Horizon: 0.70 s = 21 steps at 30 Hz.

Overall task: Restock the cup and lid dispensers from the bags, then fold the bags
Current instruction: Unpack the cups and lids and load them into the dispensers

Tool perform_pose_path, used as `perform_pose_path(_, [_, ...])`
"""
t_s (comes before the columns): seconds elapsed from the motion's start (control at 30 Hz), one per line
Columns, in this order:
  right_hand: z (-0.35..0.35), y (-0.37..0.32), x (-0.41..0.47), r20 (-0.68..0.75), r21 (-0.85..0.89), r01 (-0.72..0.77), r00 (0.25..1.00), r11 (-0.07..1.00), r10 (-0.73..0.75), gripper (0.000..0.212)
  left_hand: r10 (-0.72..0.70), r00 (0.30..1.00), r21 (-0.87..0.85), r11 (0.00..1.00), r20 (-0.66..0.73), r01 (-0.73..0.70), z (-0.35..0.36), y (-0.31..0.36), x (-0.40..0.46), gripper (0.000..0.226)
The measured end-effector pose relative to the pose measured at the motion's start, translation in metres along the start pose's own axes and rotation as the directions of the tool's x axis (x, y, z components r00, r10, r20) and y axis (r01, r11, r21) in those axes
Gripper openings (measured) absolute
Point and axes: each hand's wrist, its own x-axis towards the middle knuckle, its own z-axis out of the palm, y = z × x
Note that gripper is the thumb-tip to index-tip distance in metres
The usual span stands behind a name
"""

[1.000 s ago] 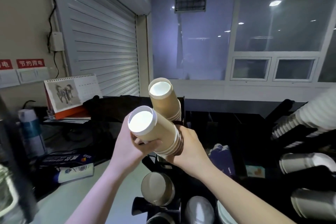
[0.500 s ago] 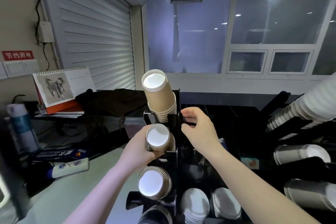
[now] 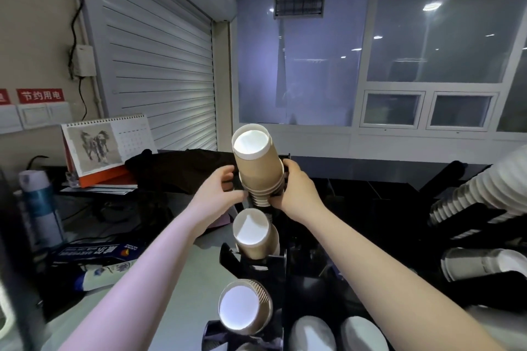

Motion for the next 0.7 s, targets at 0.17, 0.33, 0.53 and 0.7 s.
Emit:
perform_pose_path(0.17, [0.006, 0.004, 0.008, 0.011, -0.089, -0.027, 1.000, 0.996, 0.028, 0.056, -0.055, 0.992, 0.020, 0.998, 0.112, 0.053, 0.015, -0.001, 0.014, 0.043])
perform_pose_path(0.33, [0.006, 0.008, 0.008, -0.002, -0.095, -0.046, 0.999, 0.994, 0.046, 0.056, -0.065, 0.991, -0.048, 0.996, 0.119, 0.071, 0.018, -0.002, 0.020, 0.049])
perform_pose_path(0.53, [0.007, 0.006, 0.007, -0.025, -0.129, -0.028, 0.999, 0.991, 0.025, 0.062, -0.060, 0.991, -0.077, 0.995, 0.119, 0.069, 0.014, 0.001, 0.022, 0.065])
perform_pose_path(0.7, [0.000, -0.004, 0.009, 0.041, -0.055, -0.038, 0.998, 0.998, 0.040, 0.082, -0.044, 0.991, -0.093, 0.994, 0.124, 0.055, 0.008, 0.006, 0.019, 0.075])
